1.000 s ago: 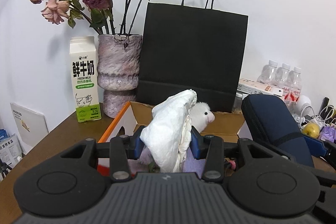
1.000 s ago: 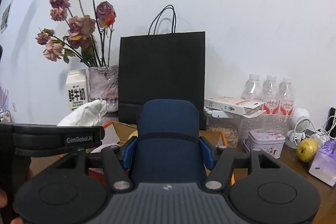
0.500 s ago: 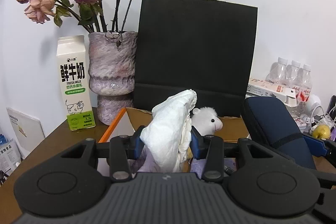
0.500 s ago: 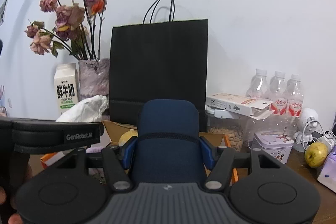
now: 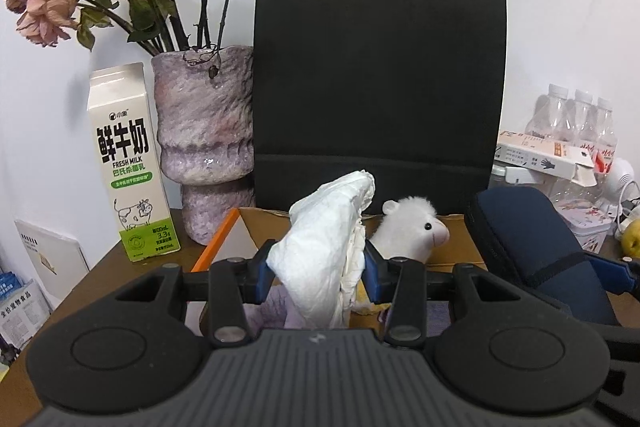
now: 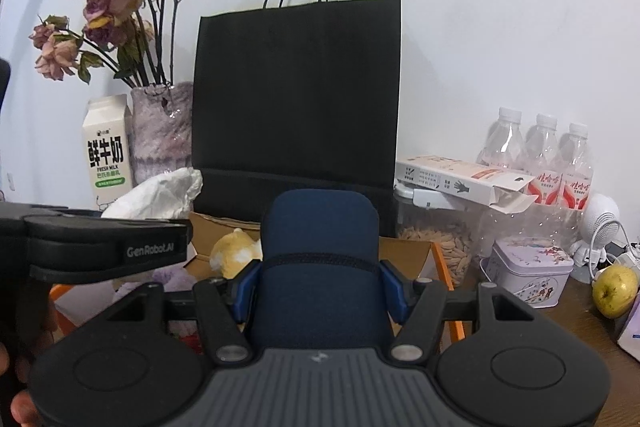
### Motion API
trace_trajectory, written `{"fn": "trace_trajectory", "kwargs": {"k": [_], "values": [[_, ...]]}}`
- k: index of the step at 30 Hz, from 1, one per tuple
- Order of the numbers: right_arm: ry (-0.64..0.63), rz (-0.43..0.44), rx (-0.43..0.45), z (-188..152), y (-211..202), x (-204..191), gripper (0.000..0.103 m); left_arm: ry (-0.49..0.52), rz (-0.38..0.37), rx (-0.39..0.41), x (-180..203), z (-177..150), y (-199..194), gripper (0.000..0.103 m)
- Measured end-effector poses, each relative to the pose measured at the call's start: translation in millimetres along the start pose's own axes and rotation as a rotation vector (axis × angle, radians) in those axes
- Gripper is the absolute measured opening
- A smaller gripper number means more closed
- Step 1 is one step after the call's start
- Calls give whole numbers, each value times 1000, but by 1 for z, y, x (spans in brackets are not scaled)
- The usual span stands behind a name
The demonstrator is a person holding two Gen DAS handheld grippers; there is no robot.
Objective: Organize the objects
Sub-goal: 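Lower both grippers into the box and open them to drop cloth and pouch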
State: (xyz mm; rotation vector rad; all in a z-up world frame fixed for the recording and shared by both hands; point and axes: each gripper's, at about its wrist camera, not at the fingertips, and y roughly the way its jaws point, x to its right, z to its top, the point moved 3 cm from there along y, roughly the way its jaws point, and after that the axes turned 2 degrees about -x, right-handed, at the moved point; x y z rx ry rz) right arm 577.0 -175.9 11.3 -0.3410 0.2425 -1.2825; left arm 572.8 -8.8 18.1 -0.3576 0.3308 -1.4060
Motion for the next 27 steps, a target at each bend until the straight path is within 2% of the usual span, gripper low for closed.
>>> {"fn": "trace_trajectory", "kwargs": {"k": [8, 11, 12, 14, 15, 16, 19, 27], "values": [[-5, -6, -34, -2, 11, -2, 60, 15, -6, -19, 1, -1, 10, 44], [-2, -8, -47, -3, 13, -1, 61, 16, -3, -22, 0, -2, 11, 47], [-2, -9, -52, -4, 14, -1, 61, 17, -1, -21, 0, -2, 10, 52], [5, -6, -68, -5, 17, 0, 63, 21, 7, -16, 0, -2, 10, 74], [11, -5, -78, -6, 18, 1, 64, 23, 15, -7, 0, -3, 10, 90], [15, -8, -84, -7, 20, 2, 67, 25, 27, 3, 0, -3, 9, 102], [28, -38, -73, -7, 19, 5, 102, 33, 57, 35, -1, -3, 7, 103], [36, -37, -60, -6, 17, 9, 103, 24, 51, 22, -3, -3, 9, 103]]}}
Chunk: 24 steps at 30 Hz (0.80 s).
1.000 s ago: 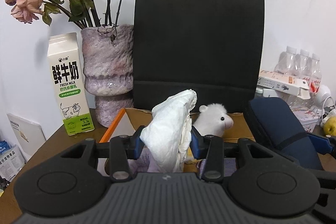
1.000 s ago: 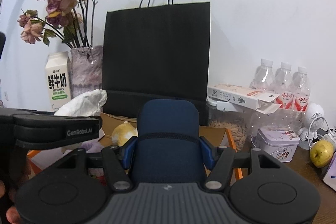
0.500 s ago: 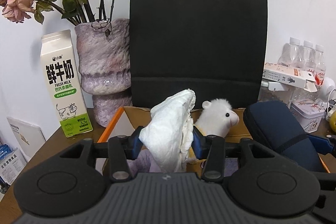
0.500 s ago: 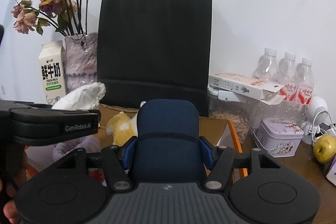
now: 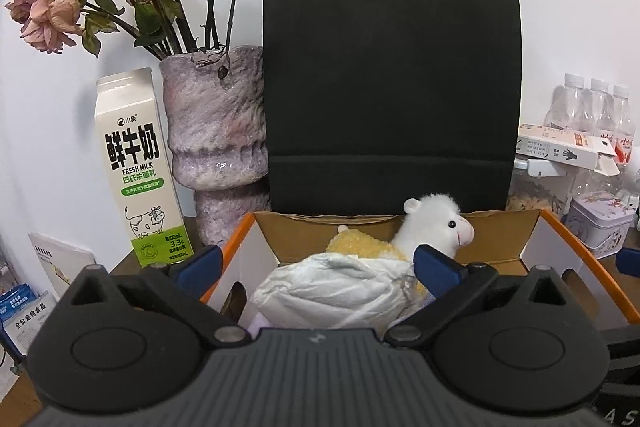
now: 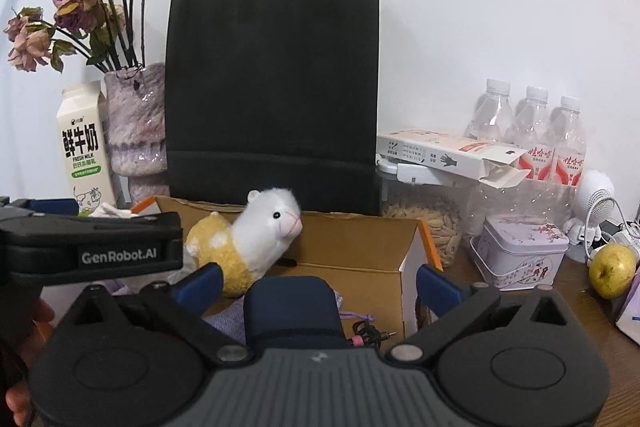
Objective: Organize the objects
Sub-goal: 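Lower both grippers into the box and open them to drop cloth and pouch, then move both tools back from the box toward the plastic bag and sponge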
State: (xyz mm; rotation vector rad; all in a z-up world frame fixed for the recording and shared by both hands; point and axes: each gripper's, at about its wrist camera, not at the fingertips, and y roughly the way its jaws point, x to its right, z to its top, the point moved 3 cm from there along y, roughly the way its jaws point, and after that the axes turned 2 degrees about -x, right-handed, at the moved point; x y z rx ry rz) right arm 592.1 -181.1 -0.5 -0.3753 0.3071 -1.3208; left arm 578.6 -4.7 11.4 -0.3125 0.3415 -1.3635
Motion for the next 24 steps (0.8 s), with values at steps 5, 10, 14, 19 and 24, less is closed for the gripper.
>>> {"fn": "trace_trajectory", "kwargs": {"k": [5, 10, 14, 19, 24], "values": [[-4, 2, -4, 0, 0, -1, 103, -7, -6, 3, -1, 0, -1, 103], [-4, 3, -4, 1, -1, -1, 103, -13, -13, 7, -1, 0, -3, 103], [-4, 5, -7, 1, -3, -2, 103, -16, -24, 11, -2, 0, -6, 103], [-6, 6, -9, 1, -4, -3, 103, -31, -28, 11, -6, 0, -7, 103], [-8, 13, -11, 1, -7, -4, 103, -44, -35, 12, -12, 1, -9, 103]]}}
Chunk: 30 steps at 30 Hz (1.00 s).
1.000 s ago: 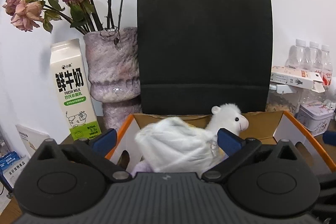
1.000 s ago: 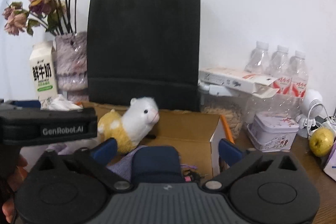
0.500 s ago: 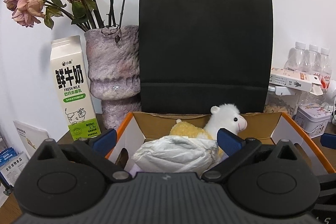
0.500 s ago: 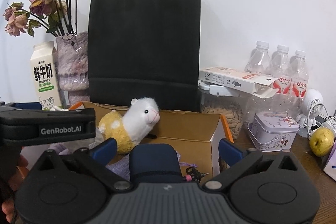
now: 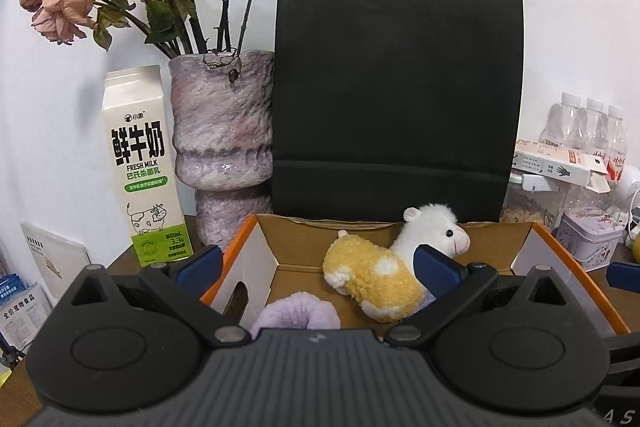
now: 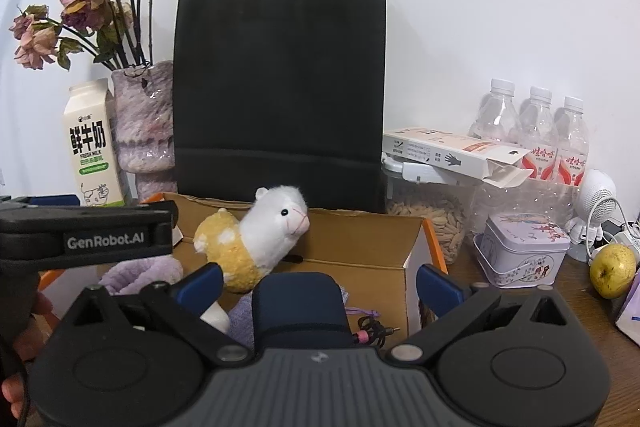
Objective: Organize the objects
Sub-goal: 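Move both tools back from the box toward the plastic bag and sponge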
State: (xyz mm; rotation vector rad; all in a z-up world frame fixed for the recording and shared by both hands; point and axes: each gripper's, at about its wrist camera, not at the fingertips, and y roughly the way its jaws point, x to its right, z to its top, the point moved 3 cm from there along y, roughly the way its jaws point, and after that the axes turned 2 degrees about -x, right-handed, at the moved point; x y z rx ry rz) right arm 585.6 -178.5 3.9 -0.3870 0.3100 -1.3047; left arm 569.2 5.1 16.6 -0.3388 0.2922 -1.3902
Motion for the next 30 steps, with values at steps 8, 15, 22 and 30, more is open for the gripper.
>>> {"fn": "trace_trajectory", "kwargs": {"k": [8, 15, 22, 30], "values": [[-5, 10, 4, 1, -6, -2, 103, -9, -3, -1, -4, -1, -6, 103], [-11, 19, 11, 0, -17, -4, 103, -3, -5, 1, -7, -6, -18, 103], [-21, 30, 13, -7, -33, -6, 103, -4, -8, -6, -13, -15, -35, 103], [-39, 34, 14, -21, -59, -9, 103, -4, -13, -18, -19, -30, -60, 103]]}}
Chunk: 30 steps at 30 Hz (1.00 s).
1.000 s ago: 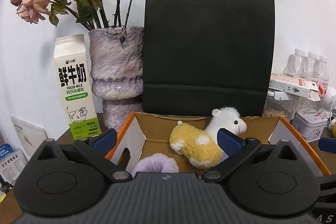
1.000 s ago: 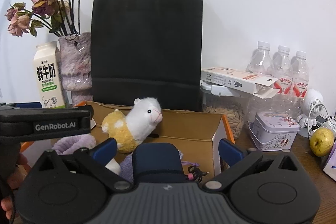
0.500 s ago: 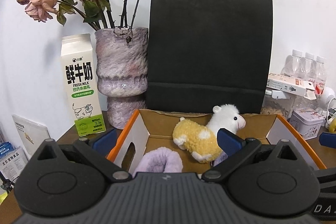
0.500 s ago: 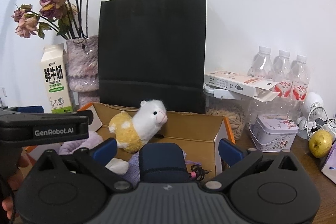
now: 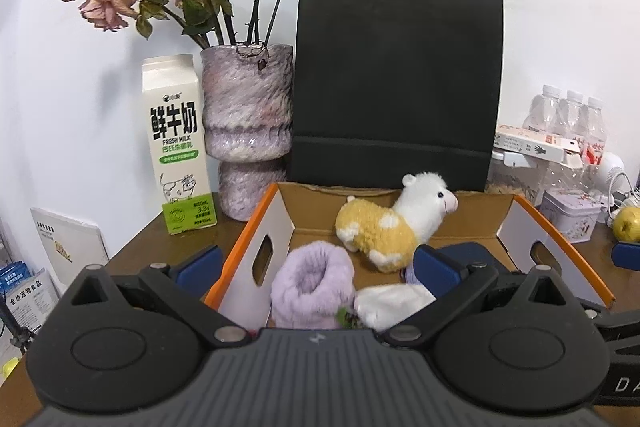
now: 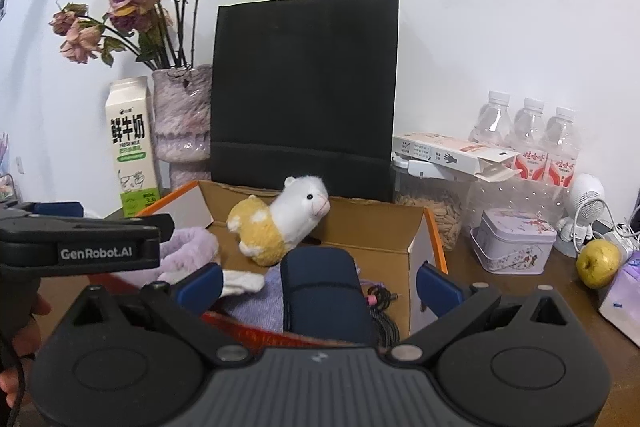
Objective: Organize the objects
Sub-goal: 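Move both tools back from the box toward the plastic bag and sponge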
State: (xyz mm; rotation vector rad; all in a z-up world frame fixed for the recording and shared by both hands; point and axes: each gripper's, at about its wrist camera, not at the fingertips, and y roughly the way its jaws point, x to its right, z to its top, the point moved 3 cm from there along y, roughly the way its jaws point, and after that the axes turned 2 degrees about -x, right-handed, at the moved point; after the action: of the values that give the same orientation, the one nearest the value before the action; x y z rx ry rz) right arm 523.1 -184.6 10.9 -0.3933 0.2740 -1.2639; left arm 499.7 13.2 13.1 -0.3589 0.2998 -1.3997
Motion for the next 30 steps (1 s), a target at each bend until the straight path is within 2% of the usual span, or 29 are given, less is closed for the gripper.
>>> {"fn": "trace_trajectory", "kwargs": {"k": [20, 30], "values": [[13, 10, 32, -58, -91, -11, 103, 13, -20, -45, -7, -53, -74, 103], [19, 3, 23, -80, -117, -14, 103, 15, -47, -40, -9, -78, -112, 103]]}}
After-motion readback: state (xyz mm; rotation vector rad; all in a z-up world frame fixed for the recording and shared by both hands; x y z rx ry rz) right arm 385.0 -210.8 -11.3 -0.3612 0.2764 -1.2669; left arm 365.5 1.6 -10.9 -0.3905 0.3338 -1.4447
